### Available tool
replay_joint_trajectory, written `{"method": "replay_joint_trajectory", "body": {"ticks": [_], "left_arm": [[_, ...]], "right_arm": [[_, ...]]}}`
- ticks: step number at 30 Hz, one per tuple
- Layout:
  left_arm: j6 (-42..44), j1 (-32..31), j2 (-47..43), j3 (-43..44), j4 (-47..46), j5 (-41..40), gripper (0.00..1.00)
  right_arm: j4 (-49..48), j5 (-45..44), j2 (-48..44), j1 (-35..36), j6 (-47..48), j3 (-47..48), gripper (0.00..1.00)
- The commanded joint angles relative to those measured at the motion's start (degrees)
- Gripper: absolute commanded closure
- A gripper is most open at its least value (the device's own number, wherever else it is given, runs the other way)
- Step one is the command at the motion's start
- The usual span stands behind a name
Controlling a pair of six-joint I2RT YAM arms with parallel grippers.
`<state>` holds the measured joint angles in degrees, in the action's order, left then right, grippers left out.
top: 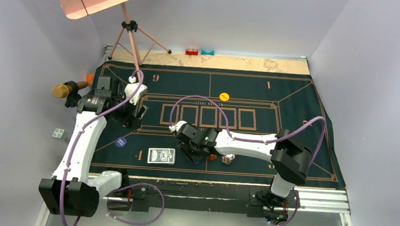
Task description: Distribute texas hold em gaming equipment
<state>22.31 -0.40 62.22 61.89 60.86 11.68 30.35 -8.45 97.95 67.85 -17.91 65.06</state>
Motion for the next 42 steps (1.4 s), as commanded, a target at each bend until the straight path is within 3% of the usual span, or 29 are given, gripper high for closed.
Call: {"method": "replay_joint_trajectory", "body": {"ticks": [1,10,19,25,32,42], "left_arm": [[1.0,0.2,-0.8,-0.6,-1.6,-0.2,0.00],[0.6,0.4,0.3,-1.6,-3.3,-0.6,0.00],[-3.3,8.1,3.7,2.1,-5.8,1.5,0.00],[-6.4,10.0,4.0,1.7,-7.5,0.0,0.00],[-6.8,10.1,3.2,0.3,-7.9,1.3,0.00],[-10.3,11.4,2.9,1.0,-9.5,0.2,0.00]], "right_arm": [[2.1,-1.9,-2.8,0.2,1.8,5.6,0.62],[4.0,-2.4,2.1,0.0,4.8,16.5,0.63],[2.4,-1.5,25.3,-0.6,9.8,42.6,0.69],[0.0,0.2,33.6,-2.9,10.7,52.9,0.69],[-3.3,2.7,39.5,-4.3,9.8,56.1,0.68],[-9.1,3.7,39.6,-6.6,7.4,49.4,0.68]]}}
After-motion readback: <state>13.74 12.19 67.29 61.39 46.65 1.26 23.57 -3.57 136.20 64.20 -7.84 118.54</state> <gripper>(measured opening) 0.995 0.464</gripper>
